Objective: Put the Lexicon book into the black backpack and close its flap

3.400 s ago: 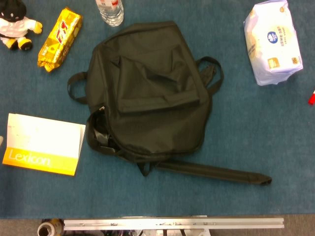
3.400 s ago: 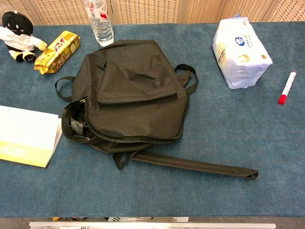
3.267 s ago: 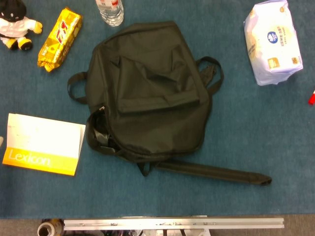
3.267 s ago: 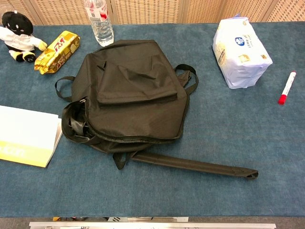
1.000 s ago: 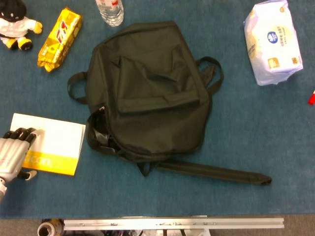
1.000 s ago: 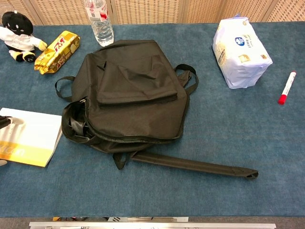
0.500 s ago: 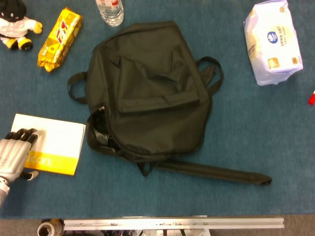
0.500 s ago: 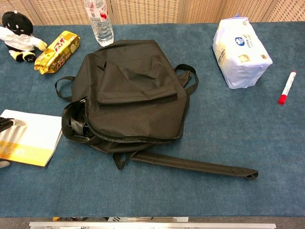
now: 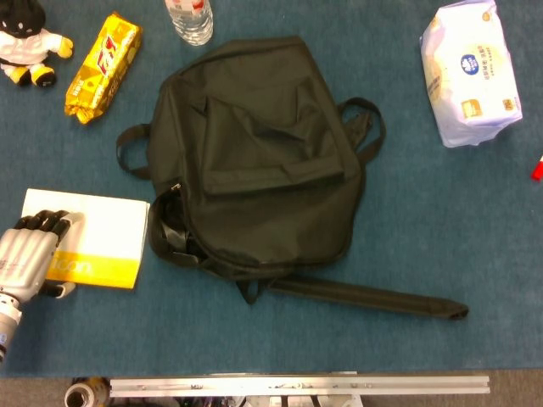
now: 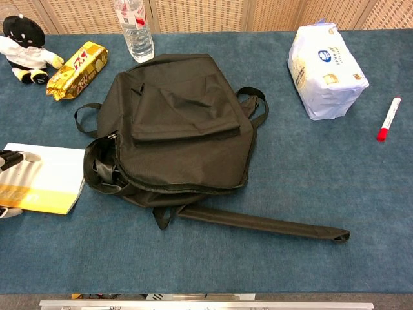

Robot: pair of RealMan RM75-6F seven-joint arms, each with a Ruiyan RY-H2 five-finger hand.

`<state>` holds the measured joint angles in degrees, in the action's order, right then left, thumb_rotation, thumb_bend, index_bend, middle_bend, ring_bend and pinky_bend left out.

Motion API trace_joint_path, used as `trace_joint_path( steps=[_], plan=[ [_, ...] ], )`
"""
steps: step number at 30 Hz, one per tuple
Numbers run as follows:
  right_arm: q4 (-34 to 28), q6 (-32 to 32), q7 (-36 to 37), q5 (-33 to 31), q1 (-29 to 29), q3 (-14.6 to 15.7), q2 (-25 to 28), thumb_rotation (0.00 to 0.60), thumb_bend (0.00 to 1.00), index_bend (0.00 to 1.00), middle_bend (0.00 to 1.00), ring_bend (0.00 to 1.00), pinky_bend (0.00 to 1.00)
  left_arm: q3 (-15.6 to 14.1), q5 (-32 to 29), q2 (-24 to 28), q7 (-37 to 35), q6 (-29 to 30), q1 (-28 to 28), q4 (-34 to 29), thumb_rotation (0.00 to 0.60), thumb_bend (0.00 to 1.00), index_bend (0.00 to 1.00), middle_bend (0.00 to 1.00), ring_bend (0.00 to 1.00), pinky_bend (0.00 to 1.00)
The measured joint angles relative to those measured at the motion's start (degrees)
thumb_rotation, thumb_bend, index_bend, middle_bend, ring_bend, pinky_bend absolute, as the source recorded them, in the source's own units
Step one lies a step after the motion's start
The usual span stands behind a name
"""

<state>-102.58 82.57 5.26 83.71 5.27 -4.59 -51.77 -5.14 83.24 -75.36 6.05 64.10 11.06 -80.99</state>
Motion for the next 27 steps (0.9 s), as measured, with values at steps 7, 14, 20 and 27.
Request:
trace_joint_path(
  steps=[7, 14, 20, 27],
  plan=[
    [0.1, 0.0, 0.4, -0.1, -0.1, -0.1, 0.1, 0.6, 0.06, 0.2, 0.29, 0.16, 0.3, 1.2, -0.2, -1.3, -5.1, 0.4, 0.4, 2.5, 0.6, 0.31, 0.23, 0.27, 0.2, 0.2],
    [0.1, -0.2, 0.6, -0.1, 0.0, -0.1, 0.1, 0.6, 0.06, 0.2, 0.29, 0.16, 0.3, 3.4, -1.7, -2.4, -7.0, 1.1, 1.0, 4.0, 0.6, 0.33, 0.26, 0.29, 0.22, 0.2],
    [0.2, 0.1, 1.1, -0.1, -0.2, -0.2, 0.2, 0.6, 0.06, 0.2, 0.29, 0.16, 0.3, 5.4, -2.0, -3.7, -7.6, 1.8, 2.3, 4.7, 0.6, 0.33, 0.37, 0.35, 0.28, 0.26],
    [0.4, 0.3, 1.6, -0.1, -0.5, -0.1, 0.4, 0.6, 0.06, 0.2, 0.29, 0.16, 0.3, 7.0, -0.7, -4.8, -7.9, 5.8, 2.8, 5.3, 0.6, 0.32, 0.5, 0.46, 0.37, 0.38]
  ],
)
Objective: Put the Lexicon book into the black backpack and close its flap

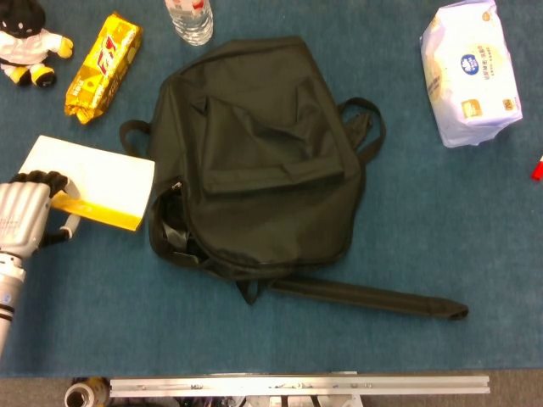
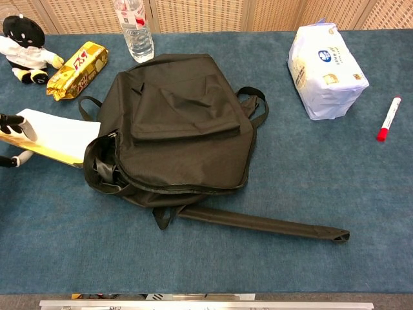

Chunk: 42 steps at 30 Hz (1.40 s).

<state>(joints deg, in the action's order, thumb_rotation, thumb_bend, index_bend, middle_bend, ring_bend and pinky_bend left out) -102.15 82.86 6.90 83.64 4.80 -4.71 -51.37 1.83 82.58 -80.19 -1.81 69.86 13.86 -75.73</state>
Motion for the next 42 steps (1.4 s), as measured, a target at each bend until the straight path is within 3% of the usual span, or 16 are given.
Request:
trace_joint_path(
  steps=[9, 21, 32, 42],
  plan=[
    [0.0, -0.1, 0.8, 0.4, 0.2, -0.2, 0.3, 0.6, 0.06, 0.2, 0.29, 0.16, 0.3, 0.0, 2.0, 0.2, 0.1, 3.3, -0.2, 1.1, 0.6, 0.32, 0.64, 0.57, 0.45, 0.48],
    [-3.5, -4.1, -2.6, 1.9, 2.5, 0.4, 1.2, 0.6, 0.06, 0.2, 0.29, 0.16, 0.3, 0.3, 5.5, 3.6, -0.9, 12.5, -2.4, 0.6, 0.6, 0.32, 0.67, 0.61, 0.47, 0.52],
    [-10.7, -15.7, -5.7, 6.1, 9.4, 1.7, 2.1, 0.6, 0.05, 0.2, 0.29, 0.16, 0.3, -0.9, 11.6, 7.7, -1.0, 19.4, -4.0, -1.9, 0.6, 0.32, 0.68, 0.62, 0.47, 0.52],
    [-16.4, -27.7, -14.9, 3.9, 18.4, 1.2, -3.8, 0.6, 0.0, 0.2, 0.29, 0.16, 0.3, -2.7, 16.9, 10.4, -0.6, 22.4, -4.2, -4.5, 0.6, 0.32, 0.69, 0.62, 0.47, 0.51]
  ],
)
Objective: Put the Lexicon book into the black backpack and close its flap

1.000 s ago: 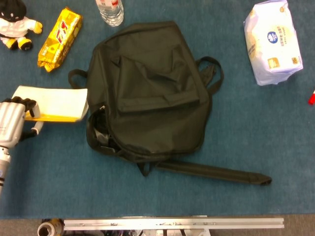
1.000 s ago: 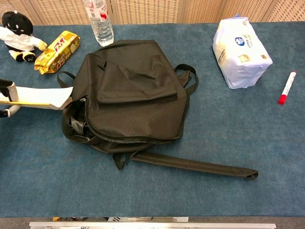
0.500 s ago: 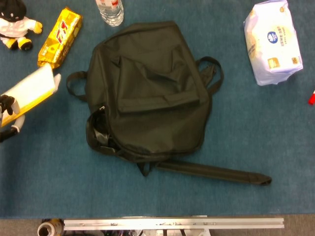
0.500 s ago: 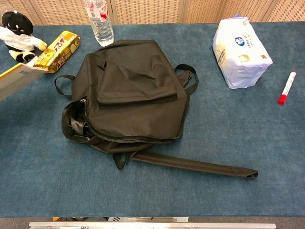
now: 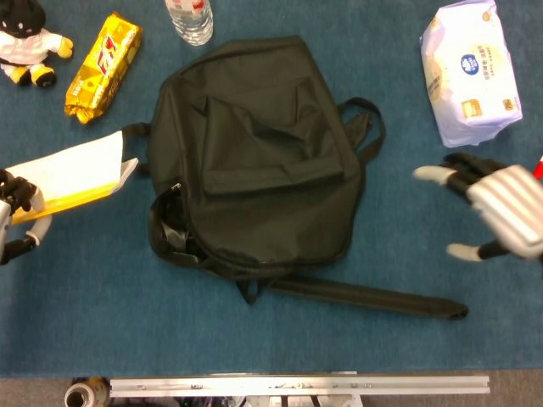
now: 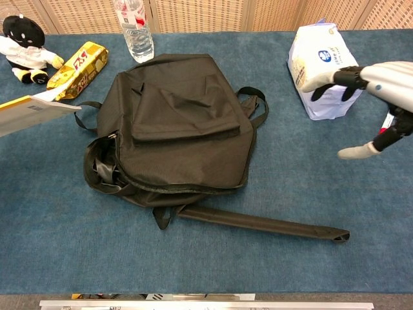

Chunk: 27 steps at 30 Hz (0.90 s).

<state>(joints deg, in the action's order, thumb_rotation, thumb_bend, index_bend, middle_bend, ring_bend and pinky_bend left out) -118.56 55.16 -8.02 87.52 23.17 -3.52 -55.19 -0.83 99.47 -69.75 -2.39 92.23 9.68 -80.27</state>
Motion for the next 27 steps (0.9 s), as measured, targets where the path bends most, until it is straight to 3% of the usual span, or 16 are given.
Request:
trace_joint_path(
  steps=[12, 27],
  plan=[
    [-0.8, -6.6, -15.0, -12.9, 8.4, -1.6, -13.8, 0.6, 0.0, 0.09, 0.21, 0.11, 0.31, -1.7, 4.1, 1.1, -0.1, 2.5, -0.4, -0.7, 0.6, 0.32, 0.69, 0.62, 0.47, 0.51],
    [6.2, -3.7, -34.2, -29.4, 18.4, -1.4, -32.7, 0.6, 0.0, 0.0, 0.13, 0.05, 0.23, -2.2, 4.6, 1.7, 0.2, 3.1, -1.0, -1.6, 0.6, 0.32, 0.69, 0.63, 0.47, 0.5]
  ],
)
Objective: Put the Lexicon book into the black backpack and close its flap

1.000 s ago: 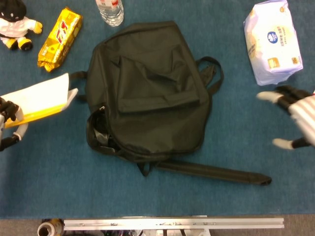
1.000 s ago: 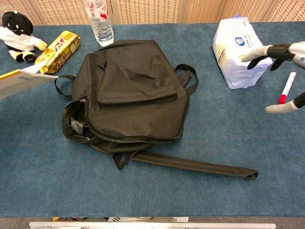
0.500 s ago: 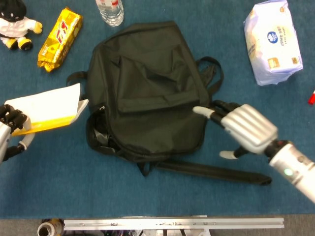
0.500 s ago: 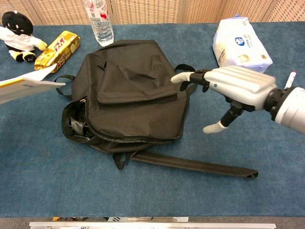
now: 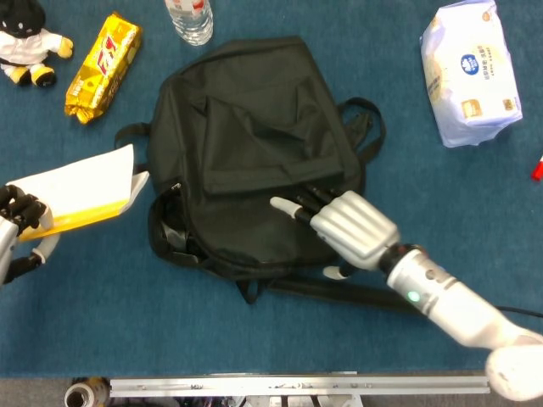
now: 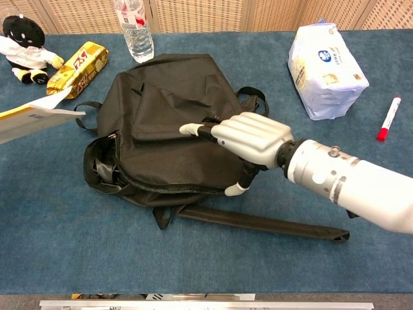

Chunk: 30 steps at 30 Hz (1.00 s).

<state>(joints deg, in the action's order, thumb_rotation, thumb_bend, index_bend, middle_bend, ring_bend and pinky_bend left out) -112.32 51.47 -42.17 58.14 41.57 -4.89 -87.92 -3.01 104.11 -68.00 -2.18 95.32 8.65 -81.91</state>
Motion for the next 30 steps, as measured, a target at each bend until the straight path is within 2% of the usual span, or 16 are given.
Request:
trace_joint_path(
  steps=[8, 15, 30],
  plan=[
    [6.0, 3.5, -5.1, -4.0, 3.6, 0.5, -8.0, 0.6, 0.0, 0.0, 0.12, 0.03, 0.21, 0.0, -0.1, 0.1, -0.2, 0.1, -0.2, -0.1, 0.6, 0.32, 0.69, 0.63, 0.47, 0.47],
    [10.0, 5.6, -6.7, -5.3, 5.4, 0.5, -11.7, 0.6, 0.0, 0.0, 0.12, 0.03, 0.2, 0.2, -0.3, 0.3, -0.5, 0.2, -0.3, -0.1, 0.6, 0.32, 0.69, 0.63, 0.47, 0.47],
    [12.3, 7.0, -2.6, -7.6, 7.2, -4.1, -10.6, 0.6, 0.0, 0.0, 0.12, 0.03, 0.2, 0.2, -0.2, 1.0, 0.0, 0.3, -0.6, -1.1, 0.6, 0.32, 0.69, 0.63, 0.47, 0.46]
  ],
)
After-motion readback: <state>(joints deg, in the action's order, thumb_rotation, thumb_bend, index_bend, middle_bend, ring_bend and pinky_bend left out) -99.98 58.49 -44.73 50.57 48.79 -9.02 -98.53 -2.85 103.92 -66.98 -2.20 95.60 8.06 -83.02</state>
